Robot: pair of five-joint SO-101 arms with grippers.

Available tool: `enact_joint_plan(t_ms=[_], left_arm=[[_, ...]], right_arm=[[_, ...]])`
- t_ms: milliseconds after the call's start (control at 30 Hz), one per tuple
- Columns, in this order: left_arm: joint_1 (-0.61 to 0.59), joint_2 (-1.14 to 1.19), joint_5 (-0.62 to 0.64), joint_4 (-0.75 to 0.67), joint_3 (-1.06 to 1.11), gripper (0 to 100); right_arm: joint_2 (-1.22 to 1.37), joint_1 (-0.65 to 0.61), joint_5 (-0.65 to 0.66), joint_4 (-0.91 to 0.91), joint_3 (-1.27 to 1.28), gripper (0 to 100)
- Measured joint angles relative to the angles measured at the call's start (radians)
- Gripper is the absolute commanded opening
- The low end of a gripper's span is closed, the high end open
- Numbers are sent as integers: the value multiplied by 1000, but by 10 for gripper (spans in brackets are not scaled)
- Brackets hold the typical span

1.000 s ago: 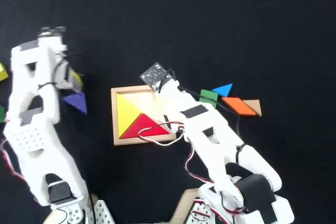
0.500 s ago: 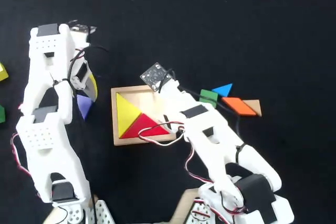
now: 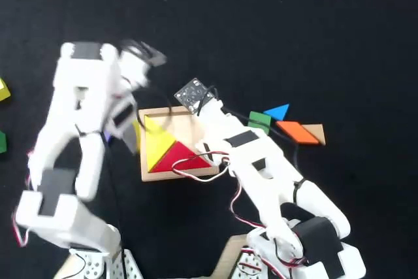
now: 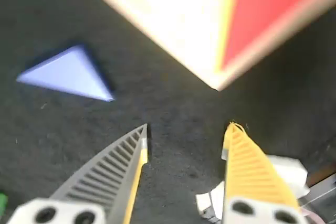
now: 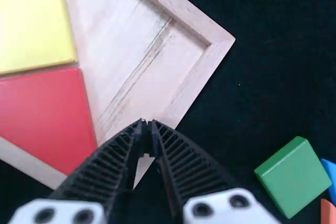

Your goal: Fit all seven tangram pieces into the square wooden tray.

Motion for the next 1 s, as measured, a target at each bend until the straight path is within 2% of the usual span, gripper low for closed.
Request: enact_joint_plan(t_ms=[133, 233, 433, 533, 767, 1000], left_arm=[[52, -133, -28, 0, 18, 238], [101, -186, -118, 0, 23, 238], [178, -238, -503, 0, 78, 238], [181, -299, -624, 0, 120, 237], [207, -522, -675, 0, 143, 238], [342, -763, -678, 2, 143, 238]], right_arm=[[0, 0, 0, 0, 0, 15], [0, 0, 0, 0, 0, 15], [0, 0, 0, 0, 0, 15], [0, 0, 0, 0, 0, 15], [0, 0, 0, -2, 0, 15], [0, 0, 0, -2, 0, 15]])
